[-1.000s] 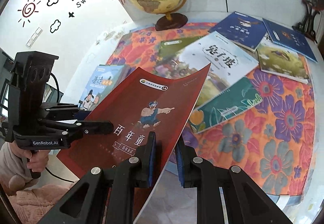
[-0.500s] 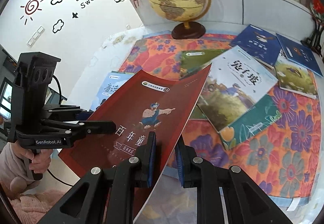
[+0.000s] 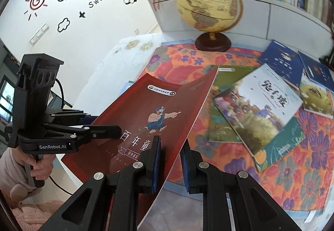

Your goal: Organize books

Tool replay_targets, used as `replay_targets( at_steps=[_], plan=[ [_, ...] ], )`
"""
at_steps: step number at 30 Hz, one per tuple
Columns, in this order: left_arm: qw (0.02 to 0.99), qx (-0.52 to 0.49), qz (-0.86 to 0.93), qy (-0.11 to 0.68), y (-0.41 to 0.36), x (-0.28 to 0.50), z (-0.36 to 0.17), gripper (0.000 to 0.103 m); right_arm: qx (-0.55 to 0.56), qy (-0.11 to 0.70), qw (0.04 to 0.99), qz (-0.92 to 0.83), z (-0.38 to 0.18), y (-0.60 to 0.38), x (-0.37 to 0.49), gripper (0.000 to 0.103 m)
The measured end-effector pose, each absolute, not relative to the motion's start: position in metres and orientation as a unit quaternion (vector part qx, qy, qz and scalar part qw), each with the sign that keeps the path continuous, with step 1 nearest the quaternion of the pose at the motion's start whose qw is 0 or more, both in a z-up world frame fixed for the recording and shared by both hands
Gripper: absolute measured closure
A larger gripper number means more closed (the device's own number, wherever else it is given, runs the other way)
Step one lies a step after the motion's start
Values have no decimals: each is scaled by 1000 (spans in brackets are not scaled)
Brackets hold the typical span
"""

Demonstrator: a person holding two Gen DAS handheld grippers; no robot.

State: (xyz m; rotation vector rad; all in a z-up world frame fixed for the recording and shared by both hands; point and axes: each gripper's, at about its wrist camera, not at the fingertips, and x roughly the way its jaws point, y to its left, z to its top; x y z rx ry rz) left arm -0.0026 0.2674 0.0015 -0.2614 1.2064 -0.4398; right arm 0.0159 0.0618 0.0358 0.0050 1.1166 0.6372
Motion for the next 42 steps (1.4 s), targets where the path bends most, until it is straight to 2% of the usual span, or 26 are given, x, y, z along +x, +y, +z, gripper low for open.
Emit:
replay_targets(
  at_steps=[27, 42],
  plan=[
    [795, -146, -160, 567, 347, -5, -19, 77, -9, 528, 785, 325, 20, 146, 29, 85],
    [763, -191, -141, 601, 391, 13, -69, 77, 9, 561, 764, 318, -26, 182, 46, 85]
  ],
)
